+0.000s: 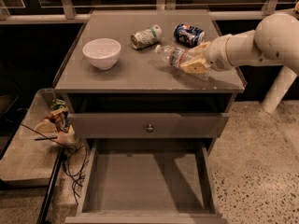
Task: Pick water bottle from middle drawer and place on counter
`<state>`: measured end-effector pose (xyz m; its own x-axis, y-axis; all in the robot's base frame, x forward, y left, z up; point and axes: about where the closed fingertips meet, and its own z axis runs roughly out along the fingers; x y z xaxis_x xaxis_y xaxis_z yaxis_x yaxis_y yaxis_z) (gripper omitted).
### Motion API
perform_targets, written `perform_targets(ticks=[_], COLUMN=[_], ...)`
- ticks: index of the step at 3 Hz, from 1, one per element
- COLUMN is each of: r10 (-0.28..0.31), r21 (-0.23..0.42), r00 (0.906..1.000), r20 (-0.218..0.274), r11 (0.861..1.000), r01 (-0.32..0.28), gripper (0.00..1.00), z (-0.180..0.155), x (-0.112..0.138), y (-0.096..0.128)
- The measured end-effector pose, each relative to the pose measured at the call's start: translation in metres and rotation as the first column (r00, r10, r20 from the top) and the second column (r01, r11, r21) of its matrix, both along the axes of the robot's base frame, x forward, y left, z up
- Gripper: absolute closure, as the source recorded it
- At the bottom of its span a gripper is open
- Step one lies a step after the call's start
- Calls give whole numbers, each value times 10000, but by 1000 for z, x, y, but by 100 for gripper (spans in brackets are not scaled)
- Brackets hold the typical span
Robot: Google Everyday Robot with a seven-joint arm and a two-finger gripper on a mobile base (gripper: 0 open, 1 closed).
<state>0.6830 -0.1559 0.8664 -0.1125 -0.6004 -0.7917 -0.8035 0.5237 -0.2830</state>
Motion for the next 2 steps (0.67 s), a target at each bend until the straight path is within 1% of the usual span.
perform_targets(ticks=[2], r10=[1], r21=[0], r00=[10000], r20=[-1], r11=[10000], r01=[-1], gripper=[39], z=[0], x=[0], y=[0])
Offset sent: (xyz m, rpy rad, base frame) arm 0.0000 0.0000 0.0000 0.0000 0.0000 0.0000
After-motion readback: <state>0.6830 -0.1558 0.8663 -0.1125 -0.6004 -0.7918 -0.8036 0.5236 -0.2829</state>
